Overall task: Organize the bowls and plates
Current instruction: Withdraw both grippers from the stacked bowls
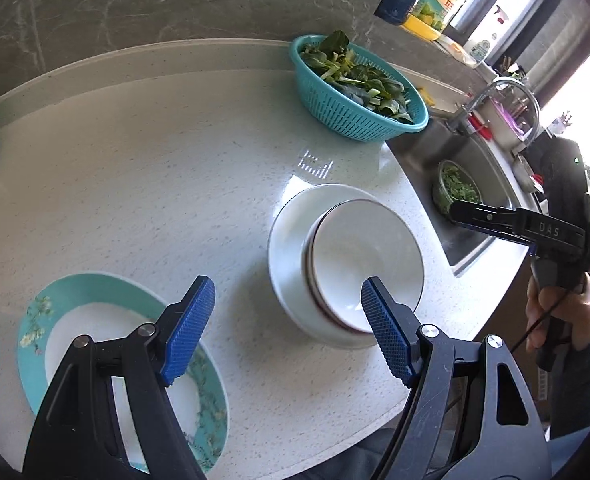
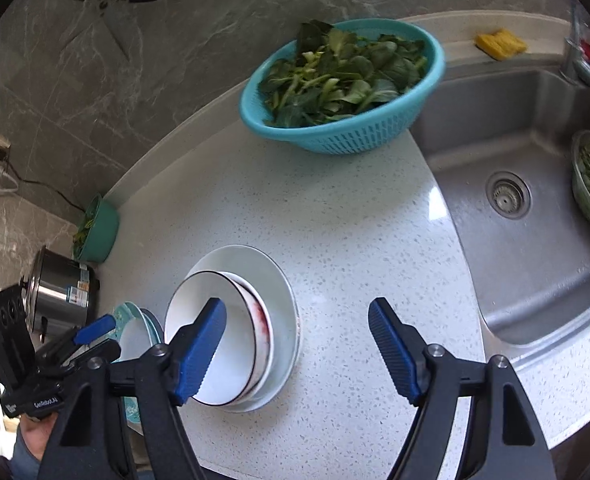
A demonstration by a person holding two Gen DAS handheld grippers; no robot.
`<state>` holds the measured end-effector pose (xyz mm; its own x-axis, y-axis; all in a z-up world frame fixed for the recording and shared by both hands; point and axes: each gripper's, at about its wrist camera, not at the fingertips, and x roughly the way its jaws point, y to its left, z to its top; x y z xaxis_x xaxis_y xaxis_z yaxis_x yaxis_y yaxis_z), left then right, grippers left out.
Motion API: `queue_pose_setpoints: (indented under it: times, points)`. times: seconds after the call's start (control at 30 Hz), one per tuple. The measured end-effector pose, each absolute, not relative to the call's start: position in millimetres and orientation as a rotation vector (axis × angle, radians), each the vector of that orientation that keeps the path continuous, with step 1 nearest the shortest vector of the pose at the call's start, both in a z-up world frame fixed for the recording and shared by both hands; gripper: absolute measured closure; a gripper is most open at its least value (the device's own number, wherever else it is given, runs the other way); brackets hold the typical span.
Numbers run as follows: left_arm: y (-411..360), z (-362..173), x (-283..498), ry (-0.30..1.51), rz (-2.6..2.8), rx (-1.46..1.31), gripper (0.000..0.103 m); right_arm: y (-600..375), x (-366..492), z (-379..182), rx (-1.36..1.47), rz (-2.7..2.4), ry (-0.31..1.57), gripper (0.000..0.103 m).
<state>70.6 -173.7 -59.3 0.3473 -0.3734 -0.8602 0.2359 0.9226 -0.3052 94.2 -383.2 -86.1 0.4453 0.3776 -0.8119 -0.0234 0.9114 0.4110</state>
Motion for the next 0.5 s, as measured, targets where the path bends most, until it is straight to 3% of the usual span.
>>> queue_pose_setpoints:
  times: [0.27, 0.5]
  points:
    - [-166, -81, 46, 1.183, -0.363, -0.185, 0.03, -381, 78, -89, 0.292, 0.24, 1.133, 0.035]
    - [-165, -89, 35, 1.18, -0.21, -0.243, 0.03, -379, 105, -107, 0.217, 0.368, 1.178, 0.037]
